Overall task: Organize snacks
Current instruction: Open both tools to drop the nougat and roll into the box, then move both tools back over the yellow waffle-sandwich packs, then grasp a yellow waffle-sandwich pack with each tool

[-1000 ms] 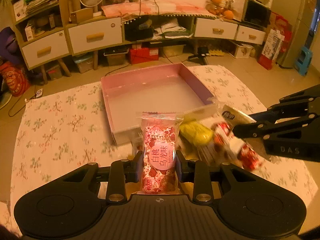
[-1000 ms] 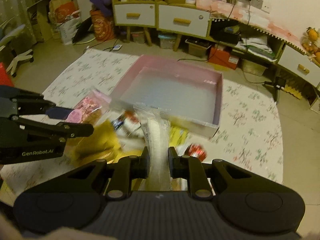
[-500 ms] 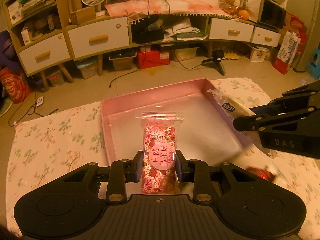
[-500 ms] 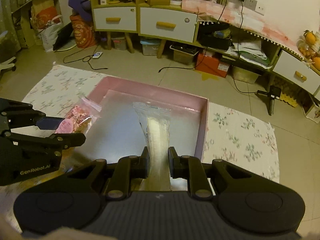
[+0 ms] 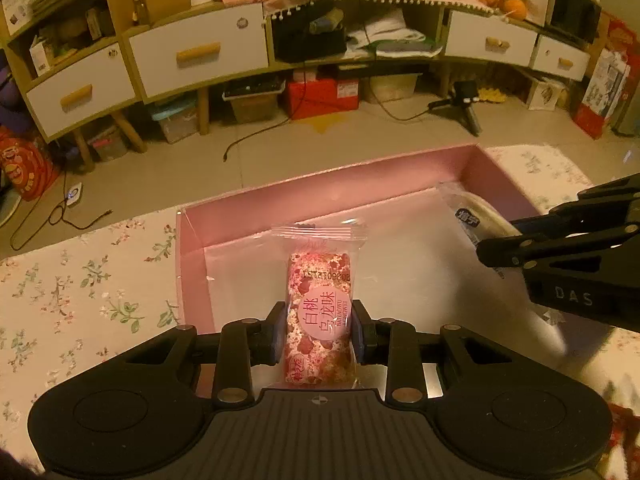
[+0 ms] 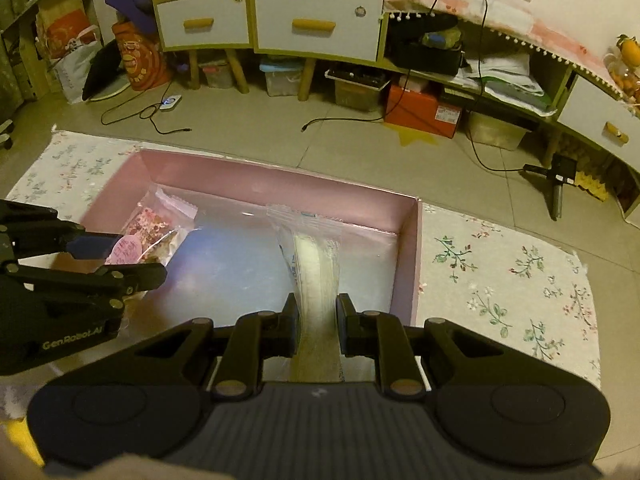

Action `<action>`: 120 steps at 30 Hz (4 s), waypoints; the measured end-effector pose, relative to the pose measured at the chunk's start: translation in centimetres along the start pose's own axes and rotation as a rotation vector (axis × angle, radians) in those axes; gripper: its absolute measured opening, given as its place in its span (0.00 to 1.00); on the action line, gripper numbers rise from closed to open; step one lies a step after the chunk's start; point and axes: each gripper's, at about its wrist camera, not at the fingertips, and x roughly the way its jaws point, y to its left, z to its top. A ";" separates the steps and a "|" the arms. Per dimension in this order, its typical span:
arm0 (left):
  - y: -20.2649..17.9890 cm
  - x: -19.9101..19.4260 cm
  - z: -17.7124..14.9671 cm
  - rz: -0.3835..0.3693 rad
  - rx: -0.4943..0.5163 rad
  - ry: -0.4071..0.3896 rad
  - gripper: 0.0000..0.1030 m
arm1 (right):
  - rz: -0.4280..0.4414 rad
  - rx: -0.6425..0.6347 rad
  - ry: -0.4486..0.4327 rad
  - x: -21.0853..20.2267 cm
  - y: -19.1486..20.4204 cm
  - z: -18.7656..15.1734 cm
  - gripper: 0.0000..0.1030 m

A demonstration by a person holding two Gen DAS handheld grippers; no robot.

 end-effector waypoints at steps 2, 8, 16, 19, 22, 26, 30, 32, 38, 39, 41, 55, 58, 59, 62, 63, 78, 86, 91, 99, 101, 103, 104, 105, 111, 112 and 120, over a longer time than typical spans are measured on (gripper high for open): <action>0.0 0.6 0.0 0.007 -0.003 0.005 0.29 | 0.000 -0.002 0.001 0.4 0.1 0.1 0.16; 0.2 1.4 0.2 0.004 -0.011 -0.003 0.29 | 0.000 -0.017 0.008 1.1 0.2 0.2 0.17; 0.3 0.9 -0.1 -0.004 0.011 -0.009 0.57 | 0.018 -0.031 -0.052 -0.5 0.0 0.3 0.58; 0.4 0.1 -0.2 -0.015 -0.003 -0.012 0.57 | 0.006 -0.027 -0.059 -1.5 -0.1 0.3 0.63; 0.6 -1.0 -0.1 -0.024 -0.013 -0.012 0.61 | -0.003 -0.024 -0.073 -2.6 -0.4 0.3 0.68; 0.4 -3.2 -0.5 -0.028 -0.005 -0.033 0.69 | -0.006 -0.017 -0.085 -4.2 -0.5 0.0 0.72; 0.2 -5.2 -1.1 -0.029 -0.012 -0.041 0.74 | -0.014 -0.024 -0.099 -6.1 -0.2 -0.6 0.75; 0.1 -6.2 -1.5 -0.024 -0.011 -0.041 0.76 | -0.015 -0.024 -0.105 -7.1 0.1 -1.0 0.77; -0.2 -8.6 -3.5 -0.028 -0.022 -0.032 0.80 | -0.021 -0.043 -0.115 -9.1 1.3 -2.4 0.83; -0.2 -8.9 -3.9 -0.030 -0.021 -0.031 0.81 | -0.024 -0.043 -0.115 -9.4 1.5 -2.7 0.84; -0.4 -9.7 -4.8 -0.030 -0.014 -0.031 0.81 | -0.026 -0.044 -0.118 -10.0 1.9 -3.3 0.85; -0.9 -14.4 -10.1 -0.059 0.025 -0.044 0.94 | -0.019 -0.009 -0.124 -12.8 3.5 -8.3 0.97; -1.3 -15.3 -11.4 -0.062 0.036 -0.043 0.94 | -0.027 -0.025 -0.122 -13.4 4.2 -9.1 0.99; -1.3 -15.5 -11.8 -0.062 0.036 -0.043 0.94 | -0.025 -0.029 -0.124 -13.6 4.4 -9.3 0.99; -1.5 -16.0 -13.0 -0.063 0.033 -0.034 0.95 | -0.015 -0.043 -0.129 -14.2 5.2 -10.3 1.00; -1.5 -16.2 -13.4 -0.062 0.037 -0.029 0.95 | -0.012 -0.050 -0.130 -14.4 5.5 -10.7 1.00; -1.0 -16.3 -18.7 -0.053 0.120 -0.032 0.95 | 0.036 0.008 -0.129 -13.9 6.1 -14.8 1.00; 0.1 -14.9 -19.2 -0.060 0.173 -0.040 0.94 | 0.026 -0.029 -0.100 -13.3 7.0 -15.9 1.00; 1.0 -13.6 -18.7 -0.107 0.152 -0.062 0.92 | 0.056 -0.051 -0.073 -12.9 8.1 -15.9 1.00; 0.9 -12.0 -18.4 -0.135 0.125 -0.032 0.92 | 0.108 -0.087 -0.022 -12.3 10.0 -15.8 1.00; 1.0 -11.9 -18.3 -0.144 0.105 -0.027 0.91 | 0.119 -0.097 -0.005 -12.0 10.4 -15.9 0.99; 1.0 -11.7 -18.2 -0.151 0.089 -0.024 0.90 | 0.125 -0.103 0.007 -11.6 10.8 -15.9 0.98; 1.1 -11.6 -18.1 -0.155 0.081 -0.022 0.89 | 0.126 -0.105 0.013 -11.5 11.0 -15.9 0.98; 1.1 -11.6 -18.1 -0.156 0.074 -0.021 0.88 | 0.127 -0.105 0.017 -11.3 11.1 -15.8 0.98; 1.1 -11.4 -17.8 -0.149 0.038 -0.025 0.79 | 0.124 -0.086 0.049 -10.2 11.2 -15.7 0.89; 1.1 -11.4 -17.8 -0.146 0.035 -0.025 0.79 | 0.124 -0.081 0.053 -10.1 11.2 -15.7 0.86; 0.9 -11.5 -17.5 -0.132 0.009 -0.022 0.50 | 0.130 -0.077 0.073 -9.3 11.3 -15.7 0.72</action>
